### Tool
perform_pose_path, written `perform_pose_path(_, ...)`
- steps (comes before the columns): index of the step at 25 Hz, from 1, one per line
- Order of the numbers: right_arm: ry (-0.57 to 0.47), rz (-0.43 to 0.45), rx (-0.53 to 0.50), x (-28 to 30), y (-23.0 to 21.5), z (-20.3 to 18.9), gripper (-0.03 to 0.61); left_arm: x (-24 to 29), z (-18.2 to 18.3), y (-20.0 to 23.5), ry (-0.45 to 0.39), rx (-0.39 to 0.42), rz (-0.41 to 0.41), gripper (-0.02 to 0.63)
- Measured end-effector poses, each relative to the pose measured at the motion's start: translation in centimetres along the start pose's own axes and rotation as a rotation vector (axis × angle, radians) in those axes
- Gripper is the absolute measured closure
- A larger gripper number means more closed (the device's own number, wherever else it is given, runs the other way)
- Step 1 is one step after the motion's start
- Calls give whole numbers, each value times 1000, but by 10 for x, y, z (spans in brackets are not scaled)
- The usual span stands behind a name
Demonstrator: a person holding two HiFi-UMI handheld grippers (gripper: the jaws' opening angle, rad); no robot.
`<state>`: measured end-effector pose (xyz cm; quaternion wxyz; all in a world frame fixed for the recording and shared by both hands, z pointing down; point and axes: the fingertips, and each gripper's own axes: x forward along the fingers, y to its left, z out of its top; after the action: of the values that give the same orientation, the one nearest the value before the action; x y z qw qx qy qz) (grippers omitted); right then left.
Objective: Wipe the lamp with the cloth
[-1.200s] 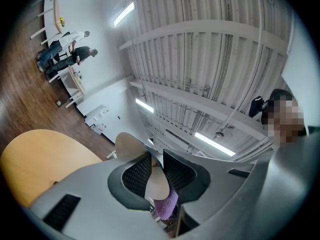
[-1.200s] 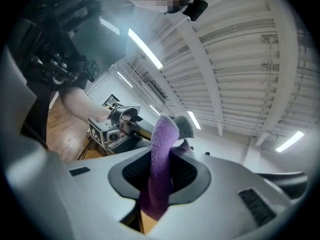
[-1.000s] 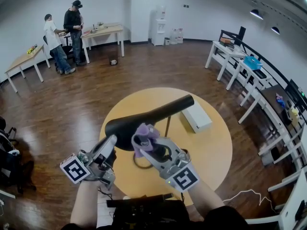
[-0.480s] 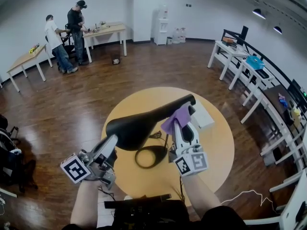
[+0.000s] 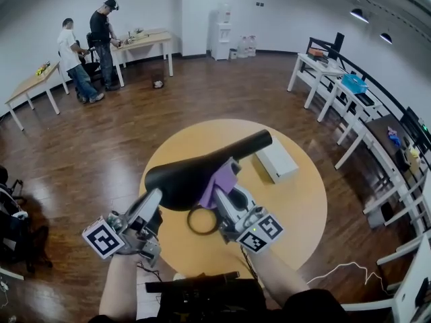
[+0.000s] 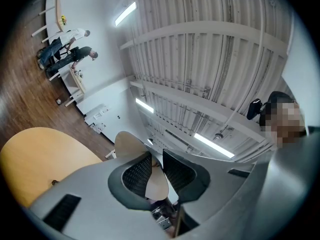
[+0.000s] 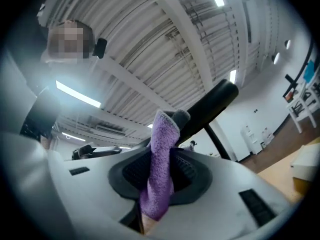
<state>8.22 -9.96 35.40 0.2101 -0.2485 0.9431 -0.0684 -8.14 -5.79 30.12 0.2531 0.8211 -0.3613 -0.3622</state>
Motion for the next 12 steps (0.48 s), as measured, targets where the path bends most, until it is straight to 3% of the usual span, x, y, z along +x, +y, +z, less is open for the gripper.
perform_pose_path(7,68,160,201,-9,21,-29,488,1,-1,0,2,-19,-13,566)
perform_pose_path(12,114,227,341,-13,32,-51,488,0,3,2,2,-23,-9,566)
